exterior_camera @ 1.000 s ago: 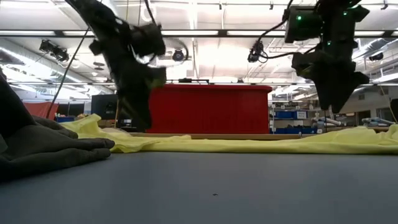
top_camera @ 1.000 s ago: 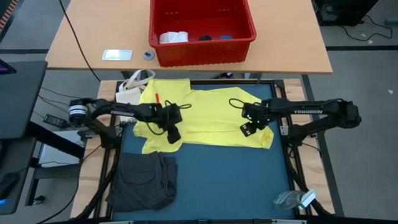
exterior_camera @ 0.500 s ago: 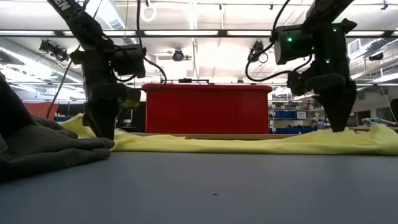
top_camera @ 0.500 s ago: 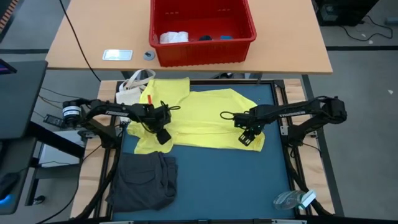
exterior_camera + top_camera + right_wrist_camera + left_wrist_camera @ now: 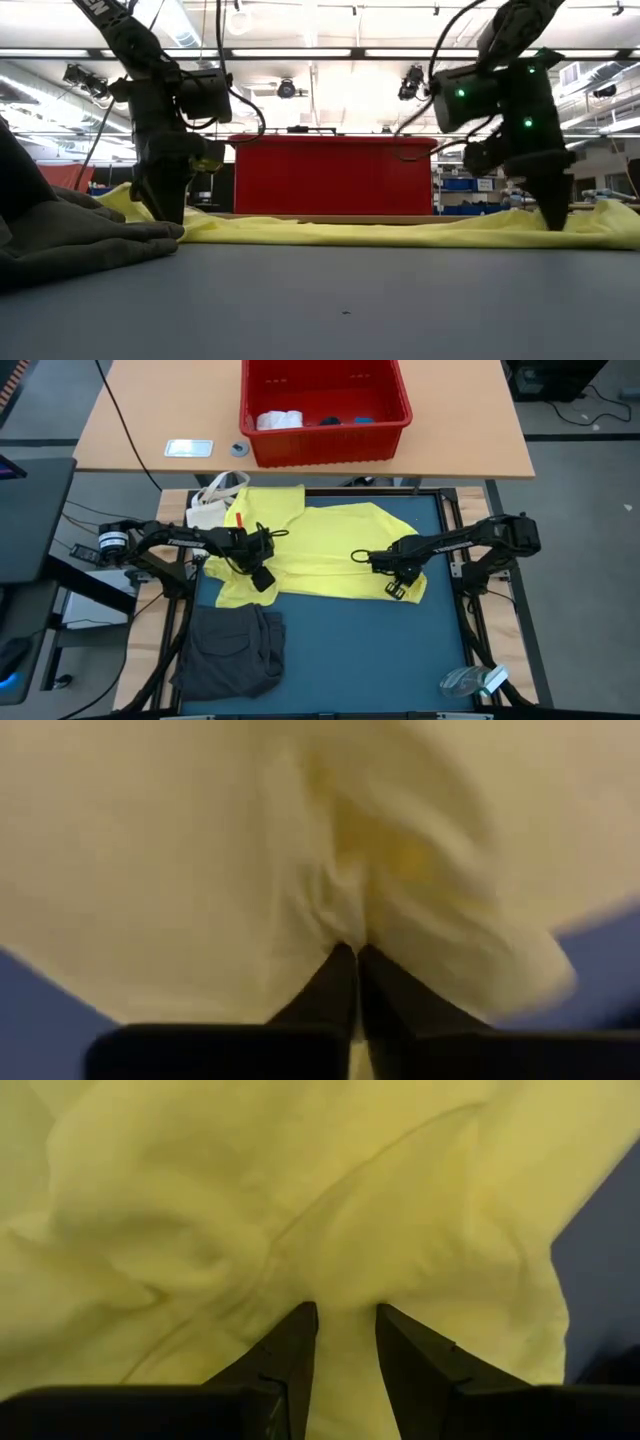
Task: Fold laundry
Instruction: Fold the yellow shirt
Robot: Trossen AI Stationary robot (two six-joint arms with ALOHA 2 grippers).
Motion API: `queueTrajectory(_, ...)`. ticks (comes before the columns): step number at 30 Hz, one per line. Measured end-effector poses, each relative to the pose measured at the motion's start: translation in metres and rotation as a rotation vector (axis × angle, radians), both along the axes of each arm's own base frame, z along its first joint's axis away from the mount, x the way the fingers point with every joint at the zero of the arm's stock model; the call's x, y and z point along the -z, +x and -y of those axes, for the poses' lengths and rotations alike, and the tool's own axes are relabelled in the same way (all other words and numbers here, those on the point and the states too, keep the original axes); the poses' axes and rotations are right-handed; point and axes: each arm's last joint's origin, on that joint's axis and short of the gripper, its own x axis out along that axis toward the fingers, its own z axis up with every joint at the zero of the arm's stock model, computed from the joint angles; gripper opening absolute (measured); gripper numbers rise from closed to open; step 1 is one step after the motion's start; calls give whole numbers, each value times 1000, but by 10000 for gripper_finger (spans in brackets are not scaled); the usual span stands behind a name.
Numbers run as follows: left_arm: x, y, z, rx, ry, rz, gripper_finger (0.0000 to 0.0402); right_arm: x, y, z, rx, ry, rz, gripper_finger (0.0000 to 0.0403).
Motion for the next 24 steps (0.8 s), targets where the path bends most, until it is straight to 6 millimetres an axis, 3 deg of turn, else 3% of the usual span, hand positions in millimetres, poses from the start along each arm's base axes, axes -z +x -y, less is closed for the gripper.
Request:
queueTrajectory(8, 0, 0, 0, -2, 6, -1, 116, -39, -35, 7, 221, -297, -51, 7)
queueTrajectory(11, -1, 2, -1, -5, 21, 12, 116, -46, -43, 15, 296, -327, -47, 10)
queueTrajectory(16, -3, 6, -3, -13, 38, 60, 116, -45, -47, 24, 365, -108, -57, 40)
queueTrajectory(21, -3, 7, -4, -31, 57, 62, 116, -46, -47, 17, 293, 151, -54, 106)
queueTrajectory(24, -3, 6, -4, -35, 69, 57, 116, -48, -50, 11, 255, 149, -92, 148)
